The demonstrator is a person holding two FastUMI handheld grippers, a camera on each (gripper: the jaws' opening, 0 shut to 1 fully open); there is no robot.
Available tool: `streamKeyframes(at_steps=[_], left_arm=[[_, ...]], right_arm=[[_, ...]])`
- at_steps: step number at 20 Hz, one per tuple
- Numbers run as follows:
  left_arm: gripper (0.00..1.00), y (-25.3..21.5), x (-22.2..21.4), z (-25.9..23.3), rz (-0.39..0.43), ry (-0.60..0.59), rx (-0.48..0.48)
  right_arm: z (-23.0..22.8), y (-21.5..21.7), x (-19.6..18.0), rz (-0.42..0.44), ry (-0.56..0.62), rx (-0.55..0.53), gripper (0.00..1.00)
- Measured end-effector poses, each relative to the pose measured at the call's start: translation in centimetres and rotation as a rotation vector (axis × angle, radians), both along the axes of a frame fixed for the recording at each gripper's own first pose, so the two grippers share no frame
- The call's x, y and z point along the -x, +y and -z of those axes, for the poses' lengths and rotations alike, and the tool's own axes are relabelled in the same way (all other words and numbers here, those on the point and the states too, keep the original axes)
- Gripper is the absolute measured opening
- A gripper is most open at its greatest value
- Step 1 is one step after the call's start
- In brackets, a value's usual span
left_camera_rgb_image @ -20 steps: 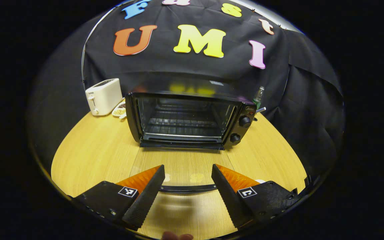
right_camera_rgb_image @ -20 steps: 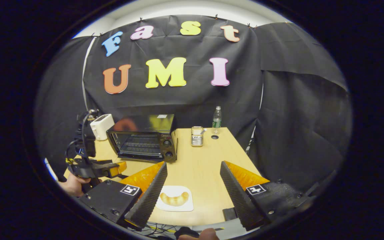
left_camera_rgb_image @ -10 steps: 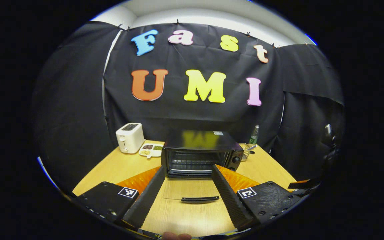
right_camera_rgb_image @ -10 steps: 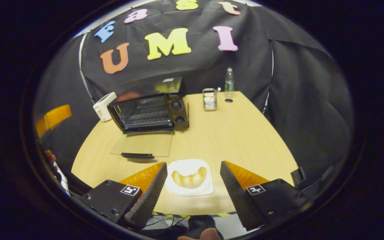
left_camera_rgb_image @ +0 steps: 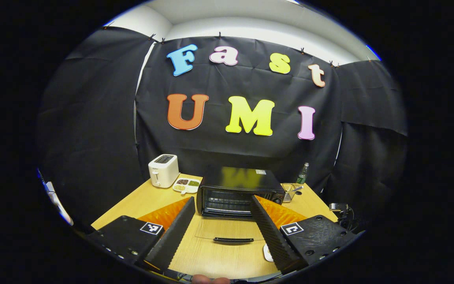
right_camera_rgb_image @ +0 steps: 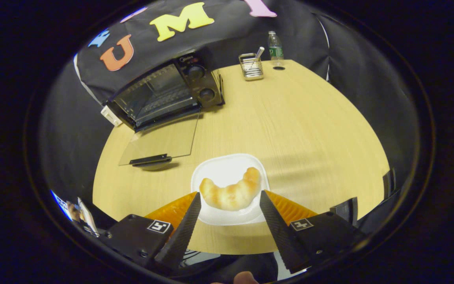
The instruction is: Open the electric oven with the left hand, put the food in, and close the electric oven.
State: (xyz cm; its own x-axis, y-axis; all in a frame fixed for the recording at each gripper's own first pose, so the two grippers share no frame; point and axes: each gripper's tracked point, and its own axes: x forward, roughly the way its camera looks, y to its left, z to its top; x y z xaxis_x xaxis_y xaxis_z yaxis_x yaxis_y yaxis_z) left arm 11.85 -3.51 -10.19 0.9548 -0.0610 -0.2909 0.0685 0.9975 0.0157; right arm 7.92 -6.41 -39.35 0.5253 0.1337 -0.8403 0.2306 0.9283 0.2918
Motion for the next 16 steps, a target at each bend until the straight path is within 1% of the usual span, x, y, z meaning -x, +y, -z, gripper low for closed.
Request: streamKeyframes(at_steps=[3, 5, 8, 11, 13, 16], left_arm=[[0.93, -0.4, -0.6, -0.1, -0.019, 0.011, -0.005], [0.93, -0.9, -1.1, 0.1, -0.022, 0.017, -0.012], [0.93, -1.4, -1.9, 0.7, -0.043, 0.040, -0.025], [0.93, -2.4, -2.4, 1.3, -0.073, 0.065, -0.004], [0.93, -2.7, -2.4, 1.3, -0.086, 0.068, -0.007], [0.93, -3.3, -2.4, 1.5, -0.079, 0.081, -0.006]], right_arm=[[1.5, -0.2, -0.4, 0.021, 0.045, -0.038, 0.84], [2.6, -0.6, -0.2, 0.041, 0.098, -0.066, 0.81], [3.3, -0.3, -0.2, 0.059, 0.135, -0.164, 0.76], [3.6, 0.0, -0.3, 0.050, 0.164, -0.249, 0.70], [3.8, -0.1, -0.2, 0.037, 0.176, -0.272, 0.56], [3.3, -0.3, -0.1, 0.045, 0.190, -0.306, 0.45]])
